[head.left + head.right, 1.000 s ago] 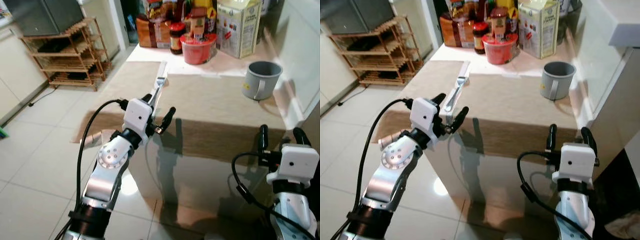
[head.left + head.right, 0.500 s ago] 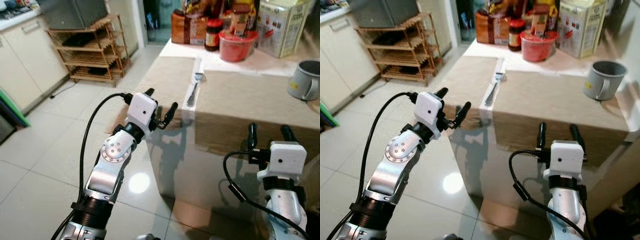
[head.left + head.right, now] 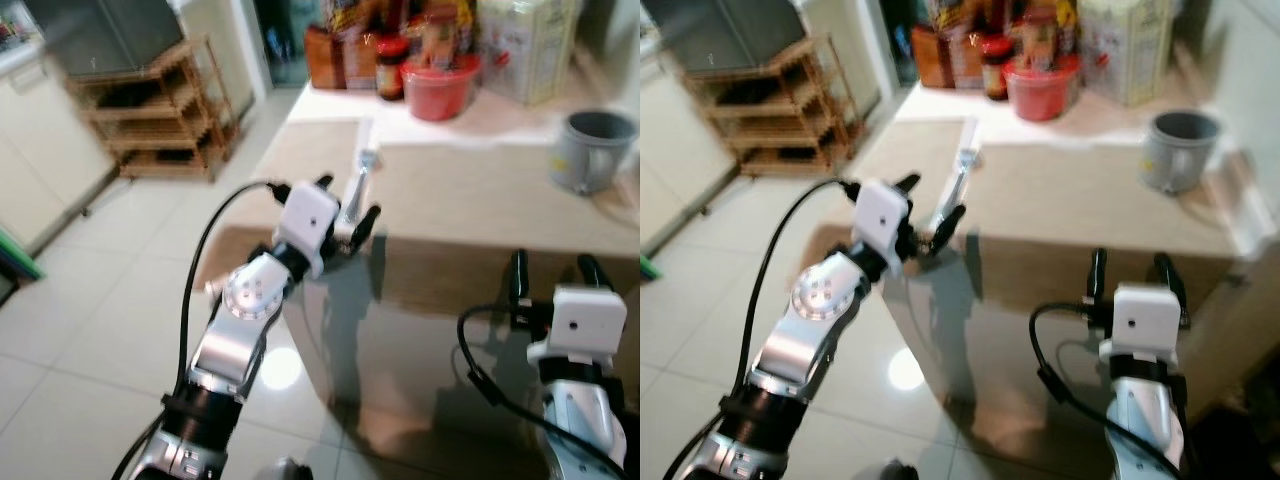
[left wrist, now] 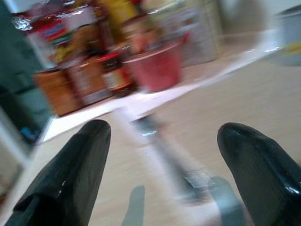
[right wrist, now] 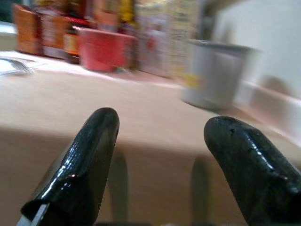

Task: Setting the table

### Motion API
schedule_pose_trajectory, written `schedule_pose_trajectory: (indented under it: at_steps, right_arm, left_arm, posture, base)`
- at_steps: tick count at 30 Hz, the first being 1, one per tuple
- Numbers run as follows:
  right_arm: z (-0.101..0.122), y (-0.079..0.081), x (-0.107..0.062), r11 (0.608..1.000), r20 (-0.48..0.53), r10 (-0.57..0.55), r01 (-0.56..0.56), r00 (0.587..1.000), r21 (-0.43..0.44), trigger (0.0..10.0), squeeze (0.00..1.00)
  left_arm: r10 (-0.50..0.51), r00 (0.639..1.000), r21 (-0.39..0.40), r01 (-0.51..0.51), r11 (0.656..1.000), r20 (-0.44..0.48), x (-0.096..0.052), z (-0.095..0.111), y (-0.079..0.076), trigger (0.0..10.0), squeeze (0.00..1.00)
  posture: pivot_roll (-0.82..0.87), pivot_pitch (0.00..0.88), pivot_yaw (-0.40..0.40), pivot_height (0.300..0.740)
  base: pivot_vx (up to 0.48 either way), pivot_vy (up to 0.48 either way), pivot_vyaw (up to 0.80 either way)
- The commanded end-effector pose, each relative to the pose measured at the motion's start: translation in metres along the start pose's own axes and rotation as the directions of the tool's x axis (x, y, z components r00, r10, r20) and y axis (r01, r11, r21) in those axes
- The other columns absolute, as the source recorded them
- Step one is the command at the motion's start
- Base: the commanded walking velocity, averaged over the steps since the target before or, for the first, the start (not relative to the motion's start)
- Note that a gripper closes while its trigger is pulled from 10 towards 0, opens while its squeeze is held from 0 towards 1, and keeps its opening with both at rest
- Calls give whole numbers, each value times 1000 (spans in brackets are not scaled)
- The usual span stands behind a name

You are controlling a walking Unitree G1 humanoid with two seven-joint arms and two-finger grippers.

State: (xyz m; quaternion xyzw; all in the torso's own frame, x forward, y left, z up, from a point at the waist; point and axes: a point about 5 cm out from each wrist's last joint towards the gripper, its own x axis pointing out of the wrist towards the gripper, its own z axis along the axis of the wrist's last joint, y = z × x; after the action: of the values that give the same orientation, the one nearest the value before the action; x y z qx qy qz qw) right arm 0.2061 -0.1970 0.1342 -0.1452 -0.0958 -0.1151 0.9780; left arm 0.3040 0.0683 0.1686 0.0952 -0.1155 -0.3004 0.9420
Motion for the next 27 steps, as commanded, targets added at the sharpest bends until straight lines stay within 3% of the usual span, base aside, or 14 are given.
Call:
schedule_pose_trajectory:
  at_steps: [1, 5, 13, 20, 27]
  right_arm:
    - [1, 5, -2, 1000, 2, 21, -21, 1000, 2, 10000, 0]
    - [0, 6, -1, 1000, 1, 27, -27, 1000, 4, 10000, 0]
    - [7, 7, 0, 999, 37, 34, -33, 999, -17, 10000, 0]
    - [24, 2, -6, 999, 79, 20, -17, 997, -39, 10000, 0]
    - [26, 3, -4, 999, 87, 14, -11, 996, -40, 10000, 0]
  left_arm:
    - [8, 1000, 17, -8, 1000, -9, 0, -1, 4, 10000, 0]
    - [-22, 1000, 24, 22, 999, 9, 3, 4, 1, 10000, 0]
    - [-10, 1000, -16, 10, 1000, -25, 17, 13, 1, 10000, 0]
    - [-9, 981, -180, -27, 983, -196, 50, 10, -4, 10000, 0]
    - [-47, 970, -242, -13, 970, -240, 60, 15, -10, 10000, 0]
  posture:
    - [-127, 0, 136, 710]
    - [-125, 0, 136, 710]
    - [-124, 0, 134, 710]
    - [-156, 0, 139, 710]
    - [-162, 0, 142, 710]
  base:
    - [480, 0, 0]
    - [441, 0, 0]
    - [0, 0, 0]
    - [0, 0, 0]
    - [0, 0, 0]
